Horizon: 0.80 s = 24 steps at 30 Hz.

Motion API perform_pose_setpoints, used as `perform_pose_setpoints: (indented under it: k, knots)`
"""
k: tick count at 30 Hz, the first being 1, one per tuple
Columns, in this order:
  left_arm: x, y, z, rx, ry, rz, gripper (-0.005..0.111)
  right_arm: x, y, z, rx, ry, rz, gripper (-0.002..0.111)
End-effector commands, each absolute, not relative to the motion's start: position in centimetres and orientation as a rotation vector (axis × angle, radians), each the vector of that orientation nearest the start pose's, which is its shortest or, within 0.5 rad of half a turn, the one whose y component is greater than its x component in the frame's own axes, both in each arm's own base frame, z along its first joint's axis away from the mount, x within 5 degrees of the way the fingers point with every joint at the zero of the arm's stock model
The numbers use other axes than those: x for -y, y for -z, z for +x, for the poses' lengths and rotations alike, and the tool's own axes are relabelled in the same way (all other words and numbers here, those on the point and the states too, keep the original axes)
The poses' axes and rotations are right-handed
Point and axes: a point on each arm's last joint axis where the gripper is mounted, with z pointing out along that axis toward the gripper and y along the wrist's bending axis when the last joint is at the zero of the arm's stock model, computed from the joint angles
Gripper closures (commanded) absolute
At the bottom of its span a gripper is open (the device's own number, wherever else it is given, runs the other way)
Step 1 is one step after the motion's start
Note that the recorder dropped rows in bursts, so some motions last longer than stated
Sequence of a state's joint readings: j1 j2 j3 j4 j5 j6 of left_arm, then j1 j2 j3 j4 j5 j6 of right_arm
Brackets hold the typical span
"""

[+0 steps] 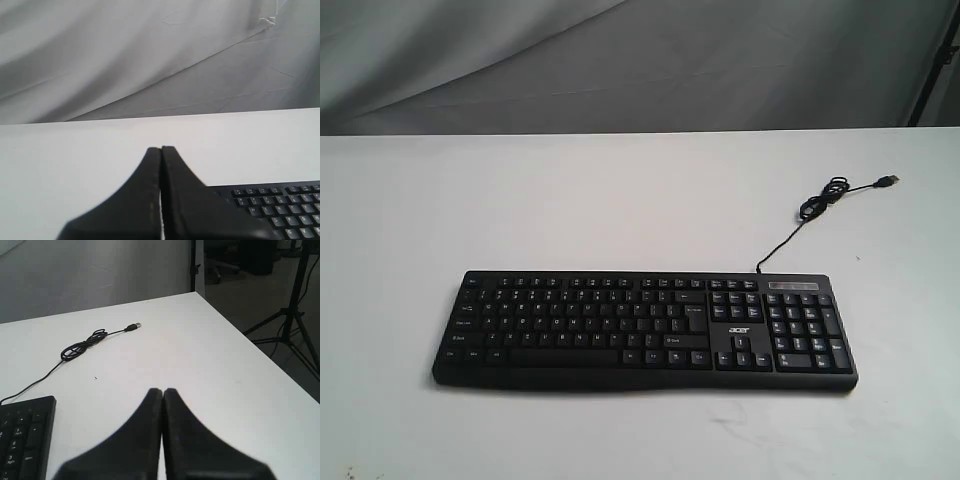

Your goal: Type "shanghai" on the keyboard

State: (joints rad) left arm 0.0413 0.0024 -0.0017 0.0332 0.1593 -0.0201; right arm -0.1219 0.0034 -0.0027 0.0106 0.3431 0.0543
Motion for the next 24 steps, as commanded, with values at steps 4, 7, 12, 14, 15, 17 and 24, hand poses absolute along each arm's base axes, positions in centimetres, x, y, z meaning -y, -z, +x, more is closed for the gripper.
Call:
perform_pose_setpoints:
  k: [4,7,12,14,15,17,24]
  knots:
    - [-0.2,-19.9,5.6,-1.637,-0.039,-0.024,0.107,0.7,-18.3,5.3,-1.814,0.052,0.166,0.108]
    - [-0.2,-19.9,5.6,-1.637,-0.039,-0.024,0.107,0.7,-18.3,5.3,-1.814,0.052,0.166,0.108]
    - [-0.2,-19.9,5.6,-1.637,-0.039,-0.024,0.107,0.7,-18.3,5.3,-1.814,0.052,0.166,0.108]
    - [-0.2,-19.9,5.6,-1.637,-0.039,-0.024,0.107,0.7,-18.3,5.3,-1.814,0.053,0.164,0.108]
    - [-0.2,-19.9,5.6,-1.637,-0.039,-0.024,0.107,0.7,-18.4,5.3,-1.804,0.066,0.155,0.108]
    - [-0.2,-19.9,5.6,-1.637,-0.039,-0.024,0.107,0.7,-19.1,5.5,-1.719,0.07,0.145,0.108]
    - [-0.2,-19.9,5.6,-1.637,-0.039,-0.024,0.107,0.8,-22.7,5.3,-1.318,-0.002,0.19,0.108]
